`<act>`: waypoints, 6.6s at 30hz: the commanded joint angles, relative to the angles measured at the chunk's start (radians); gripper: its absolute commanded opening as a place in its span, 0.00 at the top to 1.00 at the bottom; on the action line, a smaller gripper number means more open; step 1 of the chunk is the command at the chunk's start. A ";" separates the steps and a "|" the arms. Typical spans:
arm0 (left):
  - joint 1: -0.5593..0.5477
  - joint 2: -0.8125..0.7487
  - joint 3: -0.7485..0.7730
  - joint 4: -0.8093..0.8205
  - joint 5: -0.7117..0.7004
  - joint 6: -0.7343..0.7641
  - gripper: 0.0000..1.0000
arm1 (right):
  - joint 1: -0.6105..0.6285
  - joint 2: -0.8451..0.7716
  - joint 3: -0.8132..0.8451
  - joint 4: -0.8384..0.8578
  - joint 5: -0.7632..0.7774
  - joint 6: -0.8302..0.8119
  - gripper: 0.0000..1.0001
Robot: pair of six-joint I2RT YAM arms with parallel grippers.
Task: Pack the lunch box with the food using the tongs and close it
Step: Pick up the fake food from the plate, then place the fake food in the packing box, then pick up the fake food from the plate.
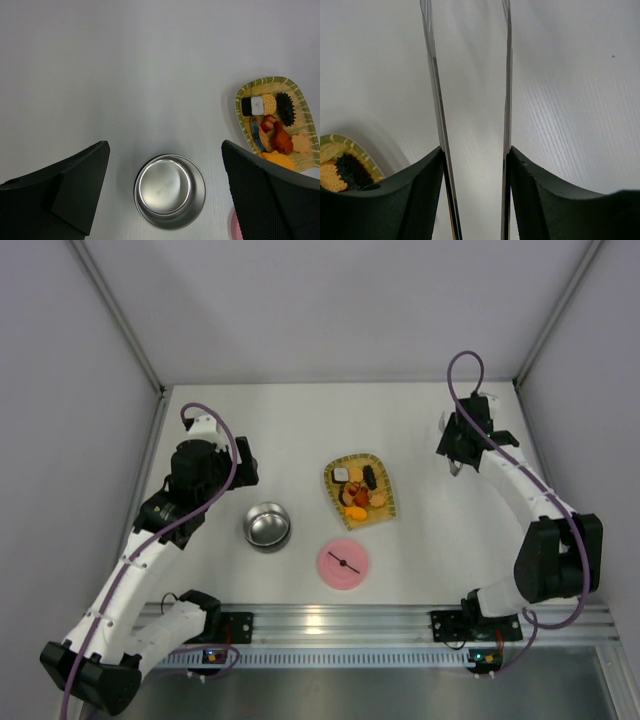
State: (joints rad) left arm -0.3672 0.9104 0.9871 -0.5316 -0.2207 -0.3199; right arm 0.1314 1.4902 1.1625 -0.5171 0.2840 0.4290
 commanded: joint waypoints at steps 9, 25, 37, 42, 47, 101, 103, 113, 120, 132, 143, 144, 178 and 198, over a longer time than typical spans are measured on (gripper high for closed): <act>0.005 -0.011 0.002 0.013 0.018 -0.001 0.01 | 0.247 -0.238 0.003 -0.103 0.009 0.000 0.52; 0.005 -0.007 0.001 0.012 0.007 -0.001 0.01 | 0.605 -0.272 -0.026 -0.095 -0.017 0.089 0.54; 0.004 -0.004 0.001 0.012 0.007 -0.001 0.01 | 0.738 -0.145 -0.047 -0.035 -0.002 0.148 0.53; 0.005 -0.002 0.001 0.012 0.012 0.001 0.01 | 0.743 -0.120 -0.037 -0.034 0.037 0.159 0.52; 0.005 0.001 0.001 0.012 0.011 0.001 0.01 | 0.743 -0.076 -0.008 -0.037 0.060 0.160 0.51; 0.005 -0.007 0.001 0.002 -0.040 -0.011 0.01 | 0.845 -0.128 0.126 -0.093 0.024 0.132 0.74; 0.005 -0.007 0.002 0.002 -0.043 -0.013 0.01 | 0.896 -0.124 0.137 -0.093 0.020 0.136 0.74; 0.007 -0.008 0.004 -0.004 -0.081 -0.022 0.01 | 1.088 -0.048 0.178 -0.051 -0.009 0.171 0.74; 0.005 -0.008 0.002 -0.004 -0.086 -0.021 0.01 | 1.152 0.016 0.195 -0.046 -0.020 0.188 0.71; 0.007 -0.007 0.004 -0.004 -0.082 -0.018 0.01 | 1.163 0.028 0.207 -0.055 -0.016 0.188 0.48; 0.005 -0.010 0.004 -0.002 -0.082 -0.019 0.01 | 1.153 -0.043 0.233 -0.133 0.112 0.182 0.46; 0.005 -0.011 0.004 -0.004 -0.083 -0.019 0.01 | 1.143 -0.053 0.232 -0.136 0.118 0.183 0.47; 0.007 -0.015 0.002 -0.001 -0.063 -0.018 0.02 | 0.728 -0.139 -0.109 -0.163 0.250 0.180 0.56; 0.005 -0.015 0.002 -0.002 -0.065 -0.016 0.01 | 0.726 -0.097 -0.127 -0.119 0.185 0.171 0.69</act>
State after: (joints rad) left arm -0.3672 0.9096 0.9871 -0.5465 -0.2821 -0.3378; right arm 0.8677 1.3975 1.0256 -0.6872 0.4633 0.6029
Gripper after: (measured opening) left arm 0.986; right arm 0.338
